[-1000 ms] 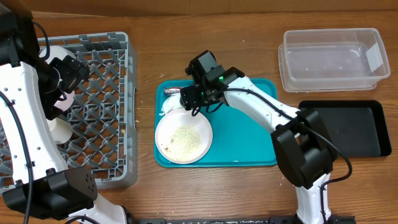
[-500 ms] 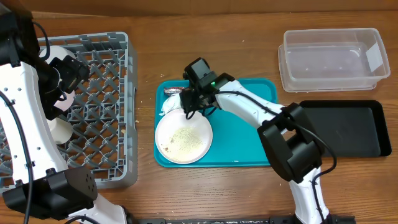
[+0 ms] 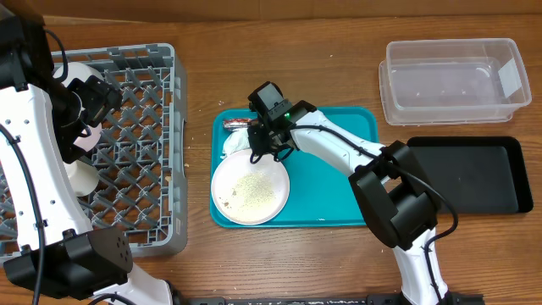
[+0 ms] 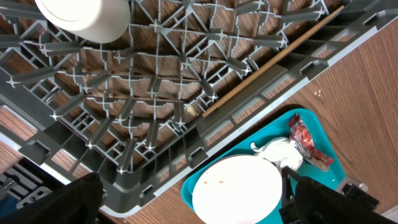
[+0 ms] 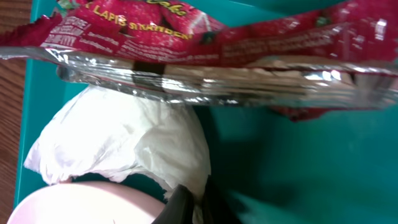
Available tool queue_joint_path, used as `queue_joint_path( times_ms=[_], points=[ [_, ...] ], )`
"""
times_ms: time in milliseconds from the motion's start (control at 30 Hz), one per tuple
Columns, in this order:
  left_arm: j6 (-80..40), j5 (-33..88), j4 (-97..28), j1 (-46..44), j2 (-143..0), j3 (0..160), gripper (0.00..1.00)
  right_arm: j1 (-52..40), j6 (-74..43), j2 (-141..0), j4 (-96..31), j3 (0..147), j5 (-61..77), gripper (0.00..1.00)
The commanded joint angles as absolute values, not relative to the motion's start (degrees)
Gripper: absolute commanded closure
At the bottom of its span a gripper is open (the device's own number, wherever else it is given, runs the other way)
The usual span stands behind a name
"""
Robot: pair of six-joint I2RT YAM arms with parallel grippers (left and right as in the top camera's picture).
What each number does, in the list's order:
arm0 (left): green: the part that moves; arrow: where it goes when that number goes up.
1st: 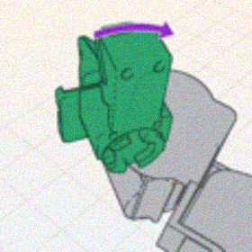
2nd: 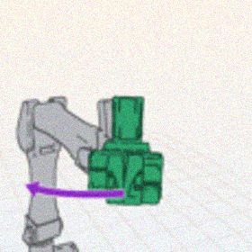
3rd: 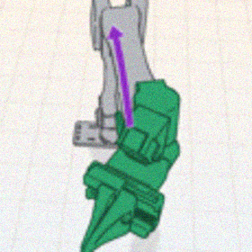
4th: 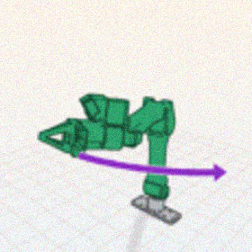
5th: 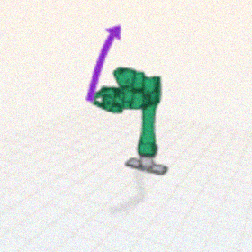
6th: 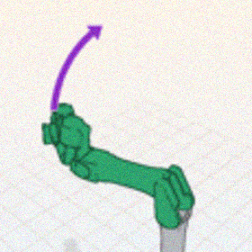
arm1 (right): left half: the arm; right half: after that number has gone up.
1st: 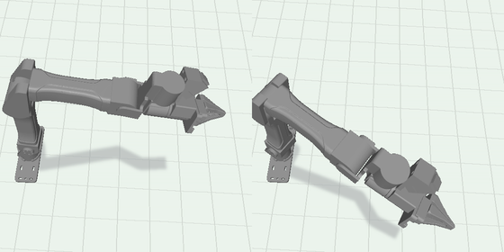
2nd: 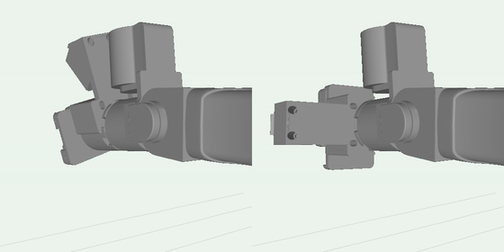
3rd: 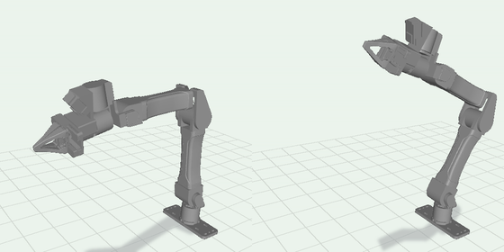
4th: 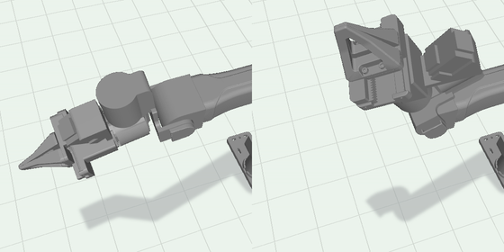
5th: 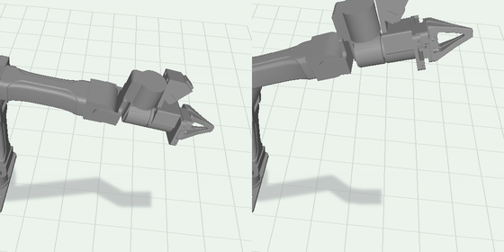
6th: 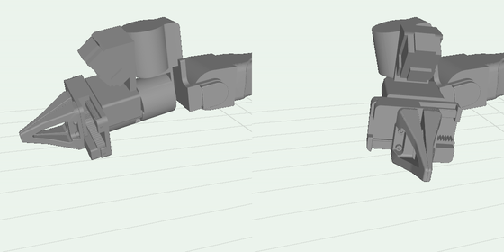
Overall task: Sort waste into correct bins and load items into the dishwasher
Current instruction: 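Carry the tissue to the clear plastic bin and release it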
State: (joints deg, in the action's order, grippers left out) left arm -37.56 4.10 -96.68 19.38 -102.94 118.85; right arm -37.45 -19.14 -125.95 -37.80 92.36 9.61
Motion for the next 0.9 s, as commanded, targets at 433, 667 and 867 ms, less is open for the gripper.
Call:
queue_joint_path(
  times_ms=[433, 667, 867],
  points=[
    [-37.47, 4.05, -96.82, 19.38, -102.65, 119.02, 0.00, -33.17, -18.55, -105.91, -47.16, 93.78, 9.43, 0.96],
    [-37.47, 4.05, -96.79, 19.38, -102.65, 119.02, 0.00, -25.85, -18.44, -102.13, -49.87, 93.78, 5.63, 0.96],
    [-37.47, 4.08, -96.82, 19.38, -102.65, 119.02, 0.00, -13.17, -21.28, -100.01, -44.38, 93.78, -1.76, 0.96]
  ],
)
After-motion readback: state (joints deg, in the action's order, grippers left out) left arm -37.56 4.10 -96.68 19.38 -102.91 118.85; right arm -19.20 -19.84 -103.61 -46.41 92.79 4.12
